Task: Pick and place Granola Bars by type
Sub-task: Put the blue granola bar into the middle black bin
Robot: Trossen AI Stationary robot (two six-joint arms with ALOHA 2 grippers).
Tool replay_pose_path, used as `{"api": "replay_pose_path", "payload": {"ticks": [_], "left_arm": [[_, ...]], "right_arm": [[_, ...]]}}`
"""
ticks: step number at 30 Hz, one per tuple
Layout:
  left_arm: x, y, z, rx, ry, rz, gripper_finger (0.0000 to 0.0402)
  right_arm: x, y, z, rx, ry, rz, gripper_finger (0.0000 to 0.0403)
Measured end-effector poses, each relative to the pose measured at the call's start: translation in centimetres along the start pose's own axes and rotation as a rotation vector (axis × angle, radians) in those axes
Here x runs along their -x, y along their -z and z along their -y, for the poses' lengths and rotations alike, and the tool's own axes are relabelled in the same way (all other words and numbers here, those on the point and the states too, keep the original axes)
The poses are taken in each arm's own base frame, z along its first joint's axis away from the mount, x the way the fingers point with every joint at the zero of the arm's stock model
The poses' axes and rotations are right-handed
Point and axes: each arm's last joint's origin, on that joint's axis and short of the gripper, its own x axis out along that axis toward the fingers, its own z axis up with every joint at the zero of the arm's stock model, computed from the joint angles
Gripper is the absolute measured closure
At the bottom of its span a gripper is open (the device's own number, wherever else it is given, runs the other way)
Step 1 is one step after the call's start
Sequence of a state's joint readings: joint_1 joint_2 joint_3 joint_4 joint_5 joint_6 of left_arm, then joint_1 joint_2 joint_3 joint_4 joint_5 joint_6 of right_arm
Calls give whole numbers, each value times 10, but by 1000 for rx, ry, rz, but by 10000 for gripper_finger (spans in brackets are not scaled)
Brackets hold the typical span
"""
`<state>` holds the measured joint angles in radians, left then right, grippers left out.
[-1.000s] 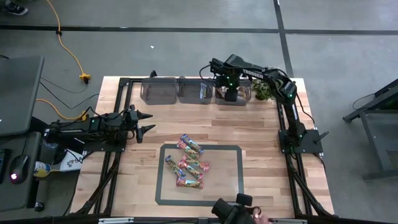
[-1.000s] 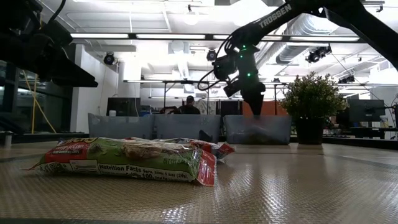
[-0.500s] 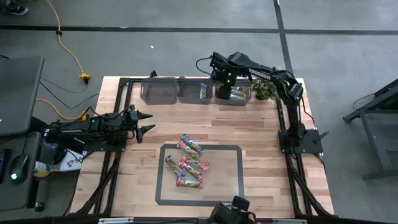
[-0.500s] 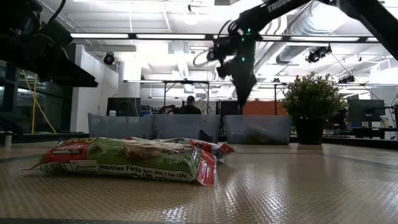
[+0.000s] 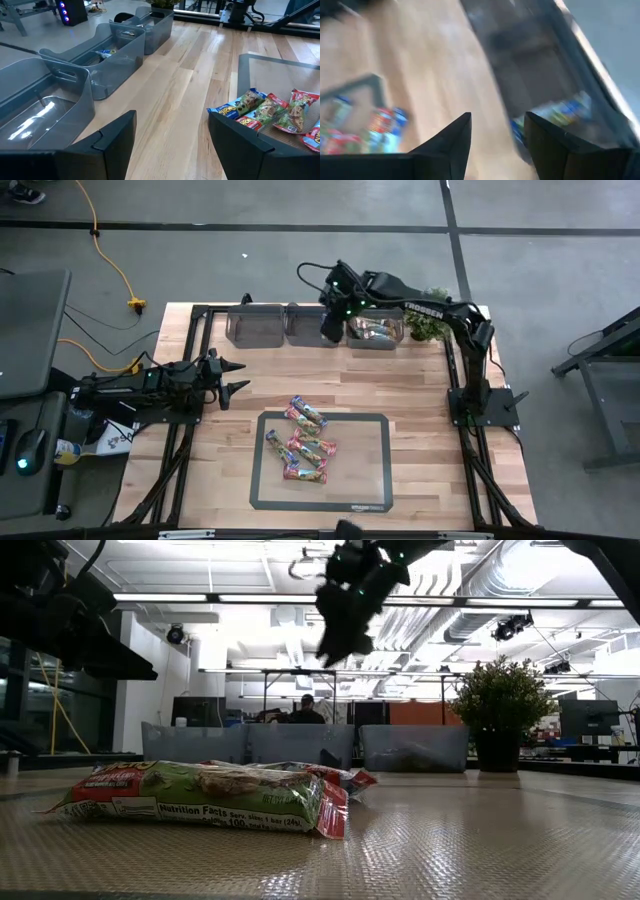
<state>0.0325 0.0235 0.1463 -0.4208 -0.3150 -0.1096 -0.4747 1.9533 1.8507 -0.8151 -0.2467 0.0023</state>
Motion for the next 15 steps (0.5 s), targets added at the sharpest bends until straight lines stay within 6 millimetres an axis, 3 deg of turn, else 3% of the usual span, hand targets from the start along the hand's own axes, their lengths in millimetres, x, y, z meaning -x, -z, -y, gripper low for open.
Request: {"api": "replay_pose_path", "payload": {"ticks": [9,15], "left_arm": [[0,0,0,0,0,0,159],[0,0,0,0,0,0,159]], "right_arm": [[-8,-18,-60,15,-224,182,235],[-12,-14,-102,55,-309,173,235]]}}
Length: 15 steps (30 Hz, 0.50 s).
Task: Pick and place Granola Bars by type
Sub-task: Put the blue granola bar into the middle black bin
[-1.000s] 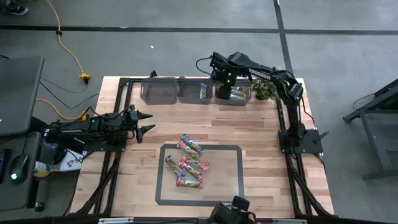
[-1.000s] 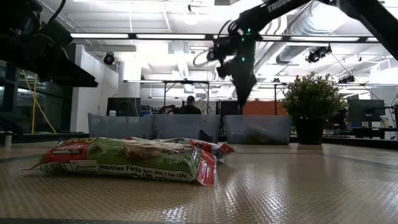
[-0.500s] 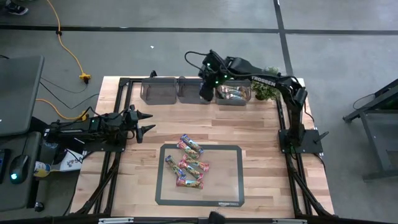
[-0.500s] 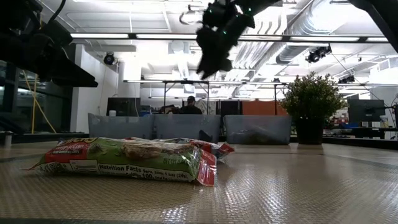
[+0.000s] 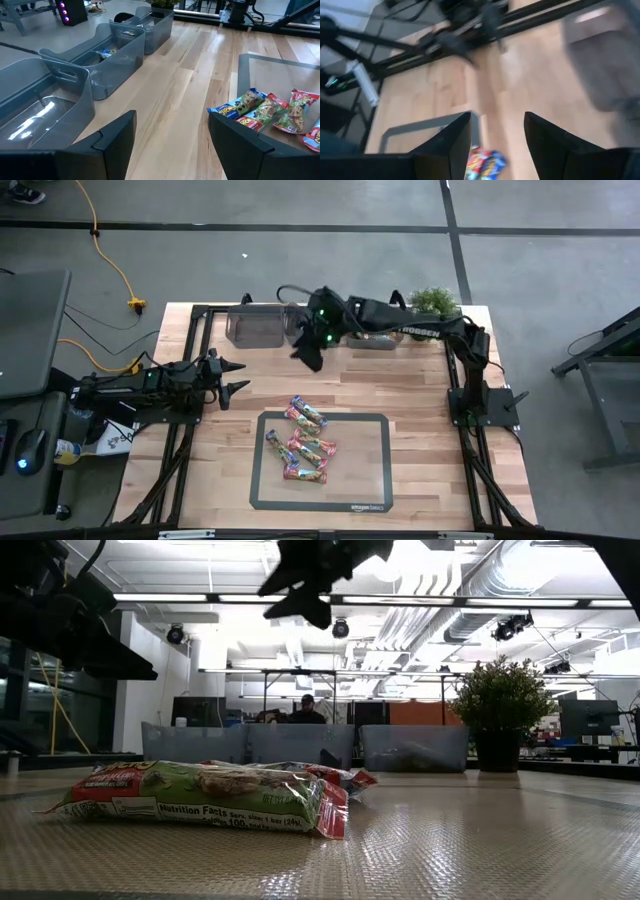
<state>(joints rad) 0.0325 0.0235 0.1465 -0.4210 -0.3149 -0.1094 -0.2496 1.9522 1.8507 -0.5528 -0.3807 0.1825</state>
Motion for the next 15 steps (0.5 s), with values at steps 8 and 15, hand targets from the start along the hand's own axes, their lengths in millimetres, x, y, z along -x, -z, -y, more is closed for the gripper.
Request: {"api": "replay_pose_path", "payload": {"ticks": [8,15], "left_arm": [[0,0,0,0,0,0,159],[0,0,0,0,0,0,159]], "right_arm": [[-27,29,-54,110,-52,-171,235],[-67,74,-62,80,17,-443,214]]}}
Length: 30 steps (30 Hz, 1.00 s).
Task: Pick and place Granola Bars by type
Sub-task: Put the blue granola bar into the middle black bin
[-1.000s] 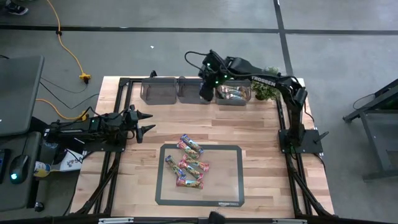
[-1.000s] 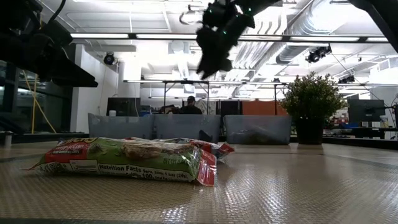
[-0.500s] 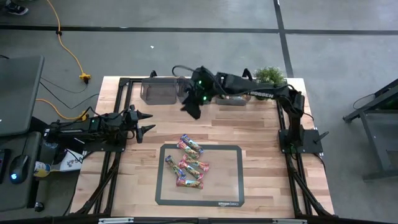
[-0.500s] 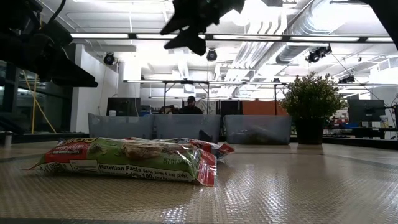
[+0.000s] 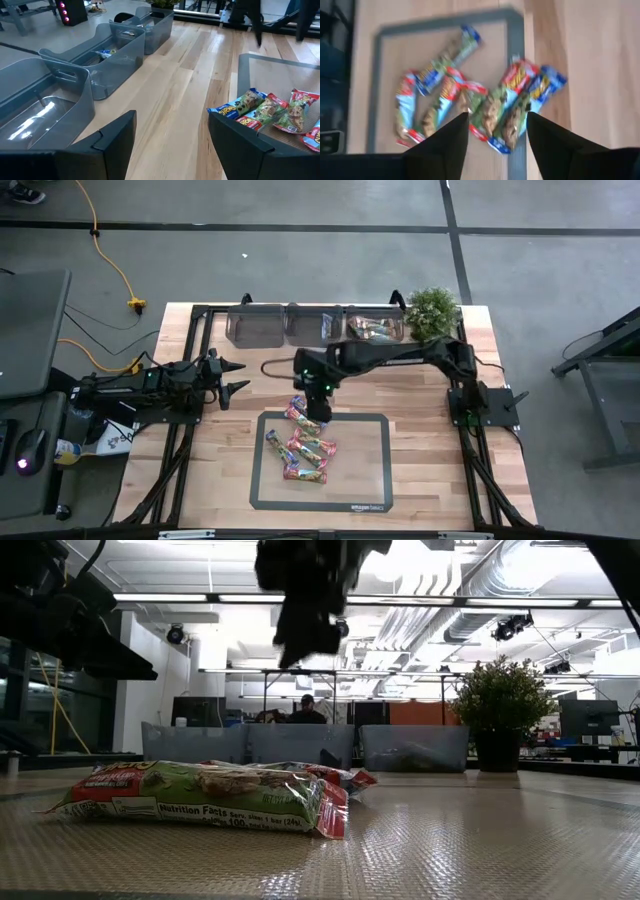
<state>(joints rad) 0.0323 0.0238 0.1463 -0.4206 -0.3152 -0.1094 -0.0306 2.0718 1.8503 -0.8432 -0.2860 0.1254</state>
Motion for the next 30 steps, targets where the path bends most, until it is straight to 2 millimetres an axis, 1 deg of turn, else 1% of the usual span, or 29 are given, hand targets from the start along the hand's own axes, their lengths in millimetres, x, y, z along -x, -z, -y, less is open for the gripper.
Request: {"api": "replay_pose_path", "payload": {"ticks": [6,14,17,25,30], "left_arm": [[0,0,0,0,0,0,159],[0,0,0,0,0,0,159],[0,0,0,0,0,0,159],[0,0,0,0,0,0,159],[0,0,0,0,0,0,159]], "right_arm": [[-38,9,7,-73,37,-102,164],[-66,15,21,-204,207,-119,132],[-72,13,21,-220,207,-89,122],[-72,10,21,-237,264,-46,116],[-85,13,26,-276,297,-48,115]]}}
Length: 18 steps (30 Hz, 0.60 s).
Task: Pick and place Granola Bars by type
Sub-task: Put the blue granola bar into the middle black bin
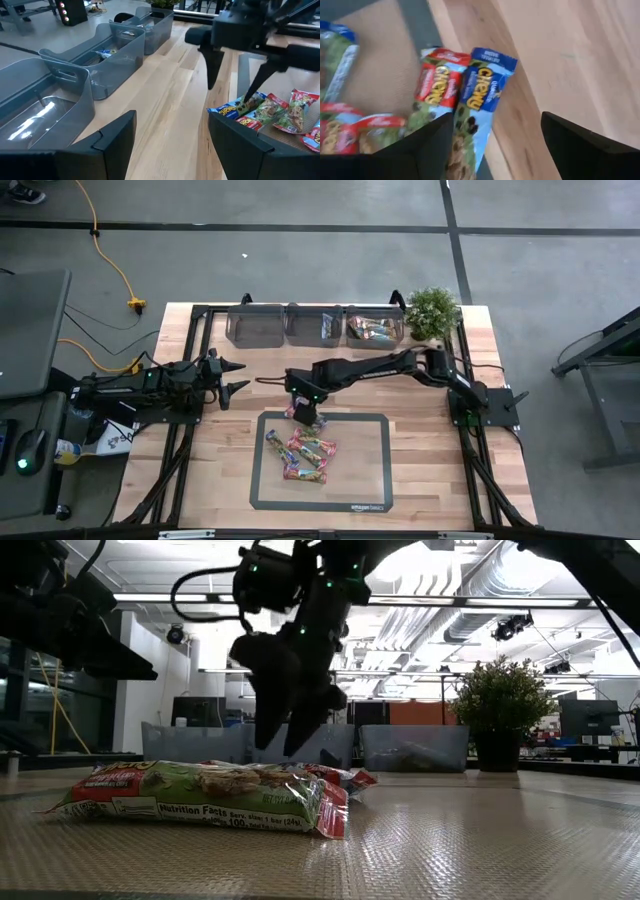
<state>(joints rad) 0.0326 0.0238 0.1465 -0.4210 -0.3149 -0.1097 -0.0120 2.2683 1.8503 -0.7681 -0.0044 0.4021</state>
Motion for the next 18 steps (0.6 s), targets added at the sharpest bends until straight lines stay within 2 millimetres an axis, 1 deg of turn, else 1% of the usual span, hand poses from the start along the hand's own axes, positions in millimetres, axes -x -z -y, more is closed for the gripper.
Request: {"api": "replay_pose_path", "payload": {"ticks": [6,18], "left_arm": [[0,0,0,0,-1,0,159],[0,0,0,0,0,0,159]], "right_arm": [[-20,2,0,-42,5,-9,115],[-33,7,-5,-28,28,-15,116]]}}
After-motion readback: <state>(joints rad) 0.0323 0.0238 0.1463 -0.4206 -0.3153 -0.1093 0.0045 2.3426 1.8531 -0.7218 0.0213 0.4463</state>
